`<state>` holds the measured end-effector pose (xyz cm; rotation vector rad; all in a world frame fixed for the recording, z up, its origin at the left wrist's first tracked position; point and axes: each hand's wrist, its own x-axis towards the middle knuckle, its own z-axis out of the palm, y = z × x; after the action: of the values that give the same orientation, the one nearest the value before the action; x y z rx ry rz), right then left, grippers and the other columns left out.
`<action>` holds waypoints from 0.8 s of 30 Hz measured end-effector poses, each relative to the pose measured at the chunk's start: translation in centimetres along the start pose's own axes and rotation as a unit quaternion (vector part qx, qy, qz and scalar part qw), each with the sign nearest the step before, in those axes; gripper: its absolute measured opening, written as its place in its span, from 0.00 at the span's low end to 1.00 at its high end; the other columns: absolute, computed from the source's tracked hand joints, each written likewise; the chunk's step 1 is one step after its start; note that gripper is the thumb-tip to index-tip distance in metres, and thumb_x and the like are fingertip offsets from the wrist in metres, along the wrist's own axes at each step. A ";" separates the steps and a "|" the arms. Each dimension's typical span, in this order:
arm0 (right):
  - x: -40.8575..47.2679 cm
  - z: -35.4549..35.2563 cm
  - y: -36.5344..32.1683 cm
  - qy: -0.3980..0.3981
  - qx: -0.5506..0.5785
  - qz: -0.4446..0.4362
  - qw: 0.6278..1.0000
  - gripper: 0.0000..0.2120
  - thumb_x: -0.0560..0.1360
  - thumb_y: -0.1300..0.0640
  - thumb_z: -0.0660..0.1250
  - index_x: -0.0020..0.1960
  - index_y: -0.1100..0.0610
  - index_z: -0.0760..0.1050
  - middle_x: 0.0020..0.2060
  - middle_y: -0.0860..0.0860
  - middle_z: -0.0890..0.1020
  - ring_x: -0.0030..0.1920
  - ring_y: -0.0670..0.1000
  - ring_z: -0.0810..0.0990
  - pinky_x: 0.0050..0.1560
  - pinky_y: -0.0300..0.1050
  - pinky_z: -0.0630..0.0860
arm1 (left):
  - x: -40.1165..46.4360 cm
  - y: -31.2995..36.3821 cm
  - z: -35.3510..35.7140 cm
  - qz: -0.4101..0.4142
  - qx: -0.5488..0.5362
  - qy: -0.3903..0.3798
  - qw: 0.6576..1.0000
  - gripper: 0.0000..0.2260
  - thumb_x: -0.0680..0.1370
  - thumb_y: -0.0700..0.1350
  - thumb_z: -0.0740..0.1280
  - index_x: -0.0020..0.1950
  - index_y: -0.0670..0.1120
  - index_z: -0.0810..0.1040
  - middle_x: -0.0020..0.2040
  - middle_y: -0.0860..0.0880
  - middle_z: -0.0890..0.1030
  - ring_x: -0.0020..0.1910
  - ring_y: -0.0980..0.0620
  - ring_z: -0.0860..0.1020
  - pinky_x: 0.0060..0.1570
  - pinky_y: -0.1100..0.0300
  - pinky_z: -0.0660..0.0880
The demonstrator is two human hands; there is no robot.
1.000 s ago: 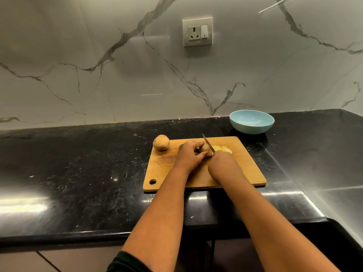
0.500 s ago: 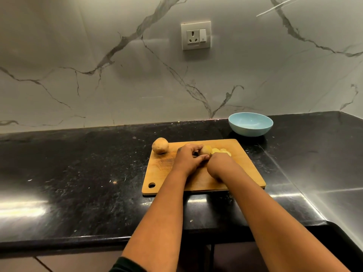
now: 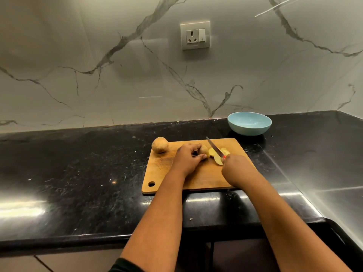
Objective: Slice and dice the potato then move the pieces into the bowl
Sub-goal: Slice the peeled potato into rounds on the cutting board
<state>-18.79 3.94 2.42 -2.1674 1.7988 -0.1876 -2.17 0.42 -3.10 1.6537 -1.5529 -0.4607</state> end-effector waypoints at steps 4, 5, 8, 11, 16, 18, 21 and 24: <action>1.4 2.8 -0.3 0.014 0.065 0.036 0.997 0.12 0.82 0.55 0.55 0.60 0.58 0.72 0.45 0.53 0.76 0.43 0.51 0.73 0.43 0.43 0.71 | -0.2 0.1 0.0 0.005 -0.007 0.008 1.000 0.23 0.76 0.46 0.73 0.70 0.47 0.75 0.66 0.48 0.77 0.64 0.51 0.76 0.62 0.56 0.75; 1.5 3.0 -0.4 0.010 0.072 0.042 0.996 0.11 0.82 0.55 0.56 0.60 0.58 0.72 0.42 0.52 0.74 0.42 0.50 0.74 0.42 0.42 0.72 | -0.2 0.0 0.0 0.005 -0.008 0.011 1.000 0.23 0.76 0.46 0.73 0.70 0.46 0.75 0.66 0.48 0.77 0.63 0.51 0.76 0.62 0.56 0.75; 1.7 2.9 -0.6 0.012 0.077 0.051 0.996 0.12 0.82 0.55 0.56 0.62 0.57 0.72 0.40 0.51 0.71 0.41 0.49 0.73 0.42 0.42 0.72 | -0.2 0.1 0.0 0.004 -0.005 0.017 1.000 0.22 0.75 0.46 0.73 0.69 0.46 0.75 0.65 0.48 0.78 0.63 0.52 0.77 0.62 0.56 0.76; 1.9 3.1 -0.8 0.011 0.072 0.049 0.996 0.11 0.82 0.57 0.57 0.62 0.56 0.72 0.41 0.51 0.72 0.41 0.49 0.74 0.42 0.42 0.73 | -0.1 0.1 0.1 0.006 -0.003 0.017 1.000 0.22 0.75 0.46 0.73 0.69 0.46 0.76 0.65 0.48 0.78 0.63 0.52 0.76 0.62 0.57 0.75; 2.3 2.0 -1.8 -0.005 0.032 0.033 0.999 0.12 0.81 0.60 0.58 0.62 0.60 0.72 0.52 0.56 0.78 0.42 0.50 0.74 0.41 0.41 0.73 | -0.1 0.2 0.0 0.010 -0.001 0.017 1.000 0.22 0.74 0.46 0.74 0.67 0.45 0.77 0.64 0.48 0.79 0.61 0.52 0.77 0.58 0.62 0.74; 2.7 1.7 -2.6 -0.009 0.013 0.022 1.000 0.13 0.80 0.61 0.58 0.63 0.60 0.73 0.53 0.56 0.78 0.42 0.51 0.73 0.40 0.42 0.72 | -0.1 0.2 0.0 0.016 0.001 0.020 1.000 0.22 0.74 0.45 0.75 0.67 0.44 0.78 0.63 0.48 0.79 0.60 0.52 0.78 0.58 0.62 0.74; 3.1 2.0 -3.4 -0.010 -0.012 0.014 1.000 0.13 0.80 0.63 0.58 0.63 0.60 0.74 0.54 0.56 0.78 0.42 0.51 0.72 0.41 0.42 0.71 | 0.0 0.1 -0.1 0.019 -0.003 0.023 1.000 0.21 0.74 0.44 0.75 0.66 0.43 0.78 0.62 0.47 0.80 0.59 0.51 0.78 0.58 0.62 0.75; 3.0 2.1 -3.2 -0.040 -0.043 0.032 0.998 0.14 0.79 0.62 0.59 0.63 0.60 0.73 0.52 0.57 0.77 0.43 0.52 0.73 0.43 0.43 0.72 | -0.1 0.1 -0.1 0.017 -0.013 0.020 1.000 0.21 0.74 0.44 0.75 0.66 0.43 0.78 0.62 0.47 0.80 0.59 0.51 0.78 0.59 0.60 0.76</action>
<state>-14.62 1.86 1.18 -2.1382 1.8615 -0.0090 -2.14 0.53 -2.97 1.6049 -1.5367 -0.4250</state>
